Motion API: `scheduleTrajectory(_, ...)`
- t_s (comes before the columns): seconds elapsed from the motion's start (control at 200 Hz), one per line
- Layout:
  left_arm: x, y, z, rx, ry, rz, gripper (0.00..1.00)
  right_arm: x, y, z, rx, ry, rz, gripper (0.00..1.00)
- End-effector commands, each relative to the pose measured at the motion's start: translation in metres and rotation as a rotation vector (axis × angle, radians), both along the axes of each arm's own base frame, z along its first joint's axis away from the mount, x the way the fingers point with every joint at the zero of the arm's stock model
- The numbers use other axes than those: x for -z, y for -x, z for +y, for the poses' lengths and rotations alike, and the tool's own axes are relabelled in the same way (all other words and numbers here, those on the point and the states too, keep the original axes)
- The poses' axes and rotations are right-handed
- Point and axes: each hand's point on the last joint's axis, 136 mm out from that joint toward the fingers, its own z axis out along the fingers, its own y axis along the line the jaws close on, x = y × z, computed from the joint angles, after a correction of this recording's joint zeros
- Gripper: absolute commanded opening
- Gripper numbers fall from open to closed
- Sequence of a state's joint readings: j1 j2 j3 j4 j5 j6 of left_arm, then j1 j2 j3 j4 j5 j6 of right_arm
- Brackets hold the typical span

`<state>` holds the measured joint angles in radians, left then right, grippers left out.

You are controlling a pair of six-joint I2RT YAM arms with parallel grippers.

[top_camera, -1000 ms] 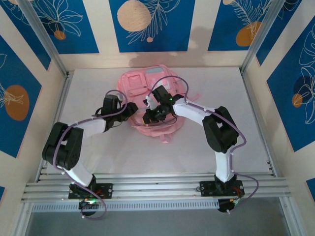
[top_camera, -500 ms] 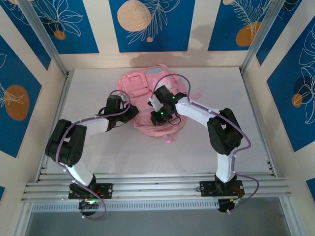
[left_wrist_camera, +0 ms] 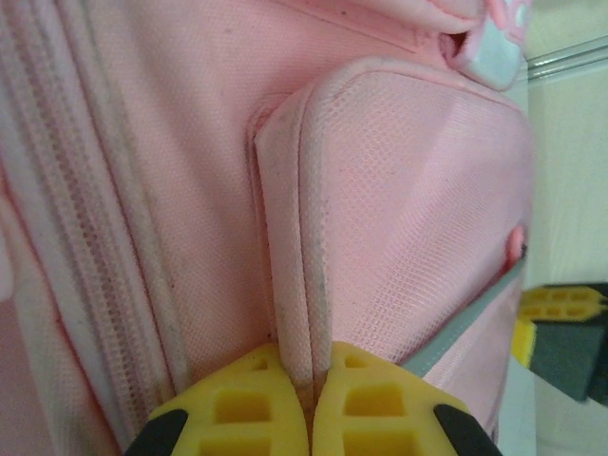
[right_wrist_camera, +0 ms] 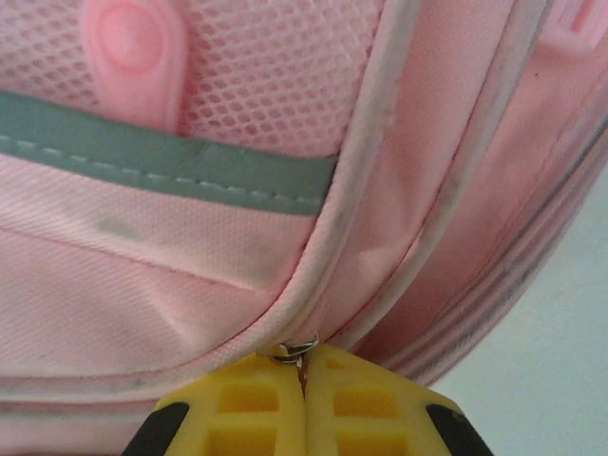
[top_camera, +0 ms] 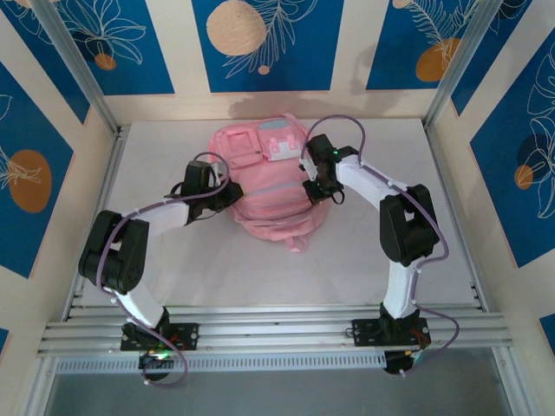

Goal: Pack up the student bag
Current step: Zip the student bag at the center of the table.

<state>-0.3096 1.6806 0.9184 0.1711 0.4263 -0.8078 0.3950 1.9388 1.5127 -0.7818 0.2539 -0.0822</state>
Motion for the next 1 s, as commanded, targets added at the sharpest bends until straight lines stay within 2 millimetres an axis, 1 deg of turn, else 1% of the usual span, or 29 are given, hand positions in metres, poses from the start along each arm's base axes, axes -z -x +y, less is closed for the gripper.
scheduleTrajectory(0.0, -0.003, -0.006, 0.023, 0.007, -0.073, -0.009, 0.0, 0.009, -0.05, -0.057, -0.078, 0.174, -0.096, 0.0)
scheduleTrajectory(0.06, -0.001, -0.004, 0.022, 0.028, -0.088, 0.001, 0.0, 0.009, -0.062, -0.055, -0.163, 0.162, -0.116, 0.0)
scheduleTrajectory(0.11, -0.001, -0.002, 0.022, 0.041, -0.096, 0.006, 0.0, 0.005, -0.069, -0.055, -0.213, 0.151, -0.131, 0.0)
scheduleTrajectory(0.16, 0.001, -0.001, 0.023, 0.048, -0.108, 0.011, 0.0, 0.0, -0.07, -0.052, -0.25, 0.115, -0.127, 0.0)
scheduleTrajectory(0.215, 0.001, -0.002, 0.025, 0.049, -0.119, 0.008, 0.0, -0.005, -0.067, -0.048, -0.287, 0.076, -0.126, 0.0)
scheduleTrajectory(0.33, 0.003, -0.008, 0.037, 0.022, -0.136, 0.005, 0.0, -0.015, -0.042, -0.024, -0.342, -0.055, -0.081, 0.0)
scheduleTrajectory(0.485, 0.003, -0.027, 0.061, -0.042, -0.153, -0.007, 0.0, -0.014, 0.0, 0.007, -0.359, -0.167, 0.01, 0.0)
scheduleTrajectory(0.52, 0.002, -0.033, 0.065, -0.056, -0.163, -0.012, 0.0, -0.016, 0.01, 0.02, -0.368, -0.218, 0.025, 0.0)
scheduleTrajectory(0.605, -0.002, -0.048, 0.078, -0.089, -0.182, -0.026, 0.0, -0.034, 0.033, 0.057, -0.399, -0.395, 0.033, 0.0)
scheduleTrajectory(0.68, -0.009, -0.059, 0.083, -0.108, -0.184, -0.025, 0.0, -0.052, 0.045, 0.087, -0.437, -0.499, -0.001, 0.0)
scheduleTrajectory(0.715, -0.015, -0.06, 0.084, -0.112, -0.184, -0.029, 0.12, -0.057, 0.051, 0.1, -0.459, -0.531, -0.015, 0.0)
scheduleTrajectory(0.765, -0.022, -0.061, 0.086, -0.124, -0.191, -0.035, 0.37, -0.064, 0.057, 0.118, -0.492, -0.557, -0.035, 0.0)
scheduleTrajectory(0.795, -0.027, -0.06, 0.087, -0.13, -0.19, -0.041, 0.46, -0.066, 0.06, 0.128, -0.511, -0.565, -0.041, 0.0)
scheduleTrajectory(0.905, -0.046, -0.049, 0.087, -0.137, -0.178, -0.075, 0.59, -0.07, 0.07, 0.159, -0.579, -0.548, -0.049, 0.0)
scheduleTrajectory(0.955, -0.052, -0.041, 0.088, -0.144, -0.171, -0.081, 0.63, -0.069, 0.073, 0.17, -0.606, -0.53, -0.058, 0.0)
scheduleTrajectory(0.99, -0.056, -0.035, 0.089, -0.15, -0.157, -0.084, 0.64, -0.067, 0.074, 0.176, -0.616, -0.513, -0.066, 0.0)
